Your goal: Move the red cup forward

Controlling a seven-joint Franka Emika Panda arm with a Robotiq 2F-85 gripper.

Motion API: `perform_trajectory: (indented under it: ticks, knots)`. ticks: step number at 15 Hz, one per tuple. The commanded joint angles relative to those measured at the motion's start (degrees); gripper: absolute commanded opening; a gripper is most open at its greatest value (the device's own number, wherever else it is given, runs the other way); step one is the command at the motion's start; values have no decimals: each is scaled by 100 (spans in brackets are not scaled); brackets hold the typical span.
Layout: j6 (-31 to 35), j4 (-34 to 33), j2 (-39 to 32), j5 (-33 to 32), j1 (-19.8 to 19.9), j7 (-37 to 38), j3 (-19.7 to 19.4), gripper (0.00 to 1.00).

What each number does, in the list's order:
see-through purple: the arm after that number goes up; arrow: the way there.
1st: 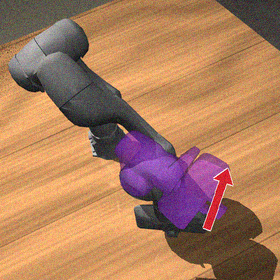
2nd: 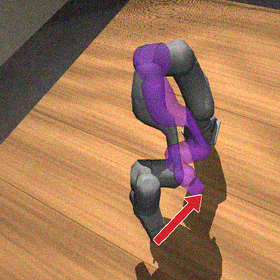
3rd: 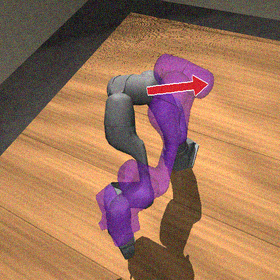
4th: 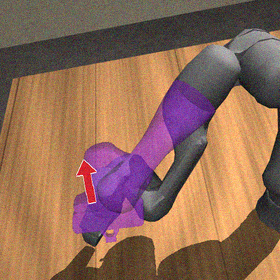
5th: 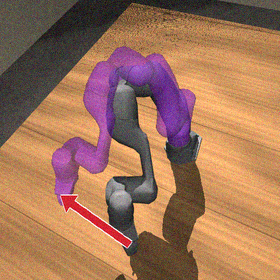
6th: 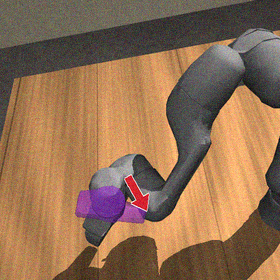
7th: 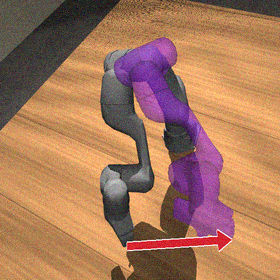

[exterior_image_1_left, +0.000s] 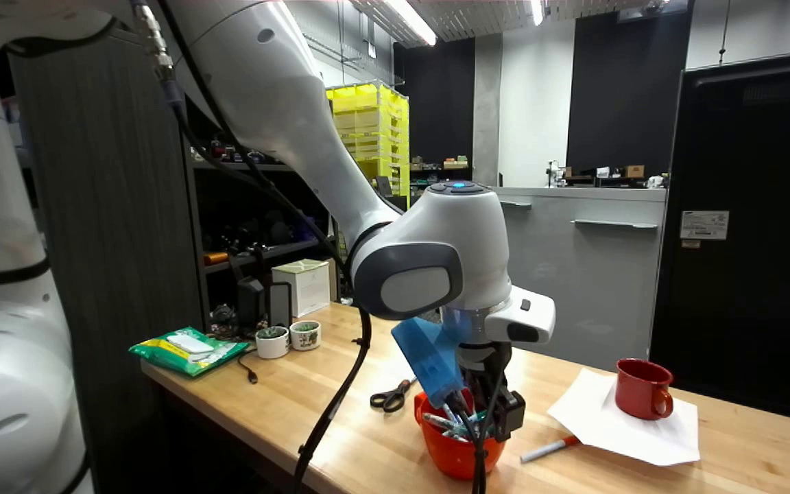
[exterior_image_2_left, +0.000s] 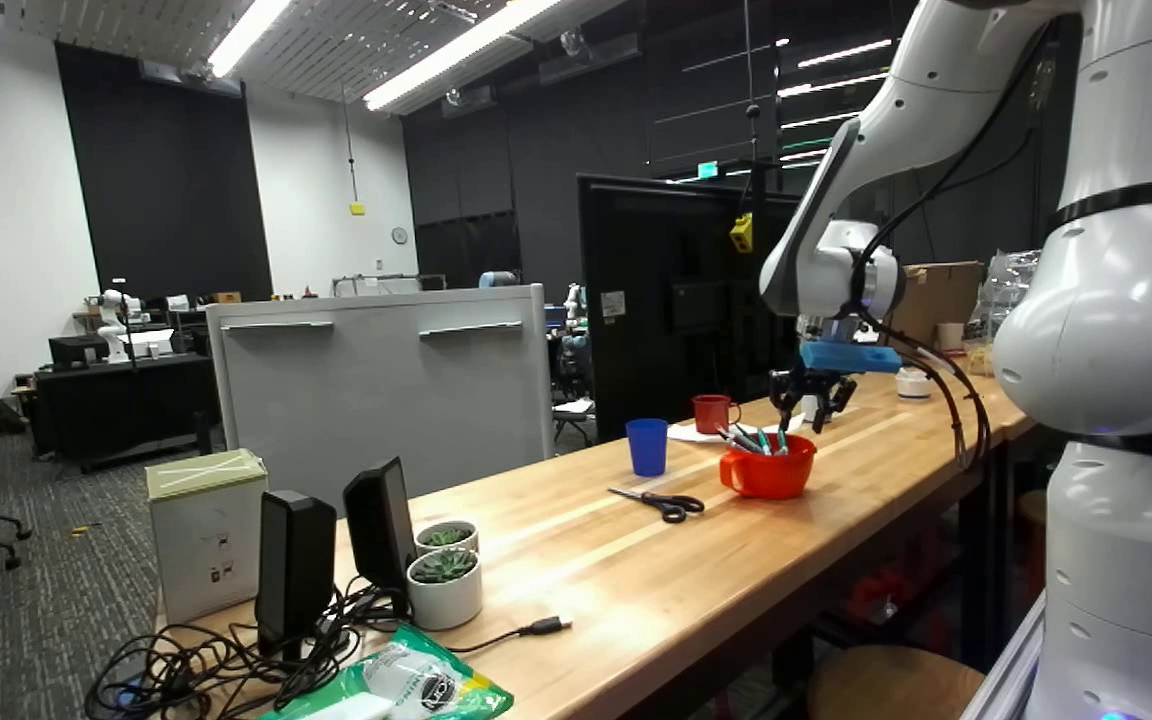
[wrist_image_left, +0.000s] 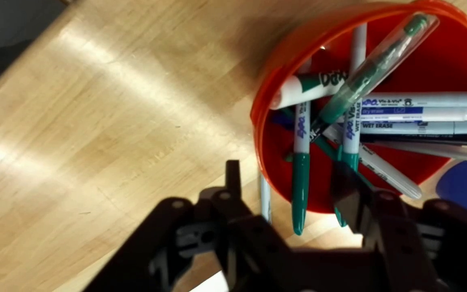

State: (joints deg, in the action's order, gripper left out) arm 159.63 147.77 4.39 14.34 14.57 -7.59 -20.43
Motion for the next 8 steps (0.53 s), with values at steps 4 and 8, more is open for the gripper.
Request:
perform_trajectory:
  ticks: [4,8]
  knots:
    - [-187,123,345,34,-45,-185,3,100]
    - [-697,-134,315,214,-99,-281,-32,100]
